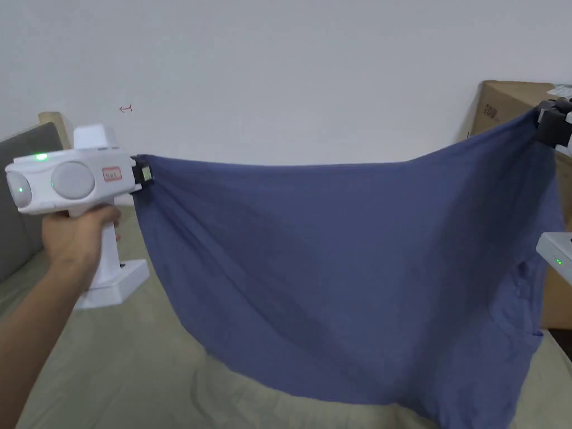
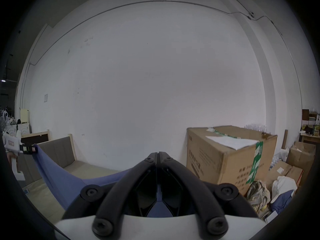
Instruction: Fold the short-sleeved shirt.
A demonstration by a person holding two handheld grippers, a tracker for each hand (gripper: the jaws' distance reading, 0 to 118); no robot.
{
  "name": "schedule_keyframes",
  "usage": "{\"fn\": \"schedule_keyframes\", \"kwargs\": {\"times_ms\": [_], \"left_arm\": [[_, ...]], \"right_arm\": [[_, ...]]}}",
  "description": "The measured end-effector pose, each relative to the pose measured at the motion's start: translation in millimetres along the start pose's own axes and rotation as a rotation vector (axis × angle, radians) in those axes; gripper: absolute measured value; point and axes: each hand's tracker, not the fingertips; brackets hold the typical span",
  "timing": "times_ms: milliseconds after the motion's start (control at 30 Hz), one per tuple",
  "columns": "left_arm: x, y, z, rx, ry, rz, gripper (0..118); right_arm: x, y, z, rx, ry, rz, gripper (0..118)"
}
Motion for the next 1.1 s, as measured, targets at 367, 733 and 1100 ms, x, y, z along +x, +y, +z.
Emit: {"fn": "schedule_keyframes", "kwargs": {"times_ms": [367,733,1100], "left_arm": [[2,81,-41,0.092,0.053,-0.053,0],[-24,-16,-83,-0.043,0.066,-0.053,0],[-49,-170,-41,-0.274,0.07,-0.027,0]], "right_arm": [[-9,21,-59,0.048,0.013,-0.001,0],[-15,-71,-83,-0.088,0.033,-0.034,0],[-13,-201,-15,-0.329,0.048,-0.095,0]]}}
